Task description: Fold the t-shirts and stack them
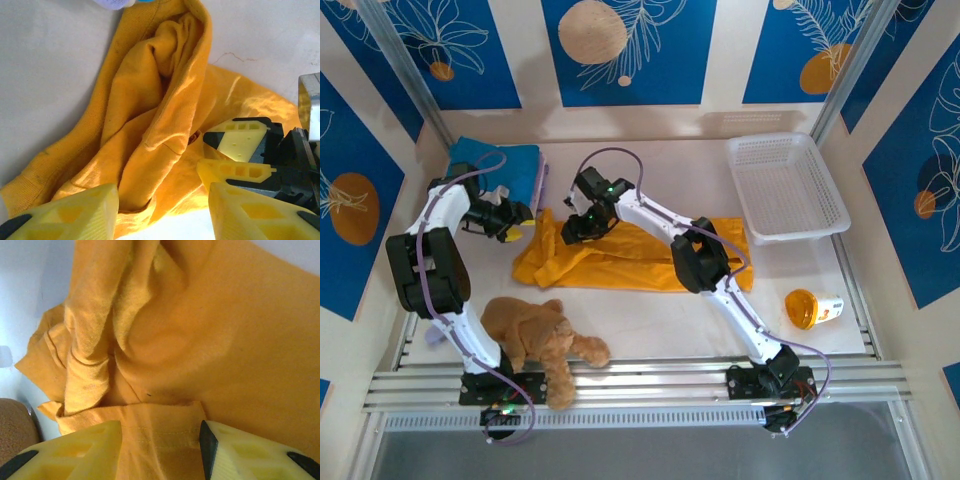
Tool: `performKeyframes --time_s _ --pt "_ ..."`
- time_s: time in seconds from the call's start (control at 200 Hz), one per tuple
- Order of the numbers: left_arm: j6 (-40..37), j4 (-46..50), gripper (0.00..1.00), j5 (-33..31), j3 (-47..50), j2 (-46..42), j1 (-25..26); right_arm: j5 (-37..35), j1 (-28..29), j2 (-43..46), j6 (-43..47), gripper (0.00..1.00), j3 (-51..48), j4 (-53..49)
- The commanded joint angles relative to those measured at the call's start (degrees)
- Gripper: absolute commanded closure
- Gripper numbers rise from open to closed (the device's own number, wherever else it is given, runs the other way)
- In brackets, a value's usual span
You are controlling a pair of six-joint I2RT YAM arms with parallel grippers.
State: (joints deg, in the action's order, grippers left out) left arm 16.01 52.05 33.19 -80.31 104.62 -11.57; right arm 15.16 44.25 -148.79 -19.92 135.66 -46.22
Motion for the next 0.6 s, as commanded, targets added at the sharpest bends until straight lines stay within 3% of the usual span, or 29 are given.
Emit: performKeyframes --time_s 0.0,0.12,0.355,0.595 --pt "-1.31 1.74 0.5 1.83 -0.48 0.36 -0.95 1.49 1.01 0.06 3.1 0.56 1.26 -1.98" --pt "-1.25 1.82 0.5 1.74 -0.37 0.14 -1.13 3.27 0.93 1.41 3.03 0.64 -0.46 -0.68" --pt "-0.93 1.48 0.51 1.97 0.06 -0.38 -1.26 -0.6 1.23 6.15 4.14 0.93 -3.47 -0.91" --pt "-0.45 0.52 0.51 2.58 1.16 -0.91 -1.27 -4.33 2.07 15.63 4.54 0.96 -16.38 4.52"
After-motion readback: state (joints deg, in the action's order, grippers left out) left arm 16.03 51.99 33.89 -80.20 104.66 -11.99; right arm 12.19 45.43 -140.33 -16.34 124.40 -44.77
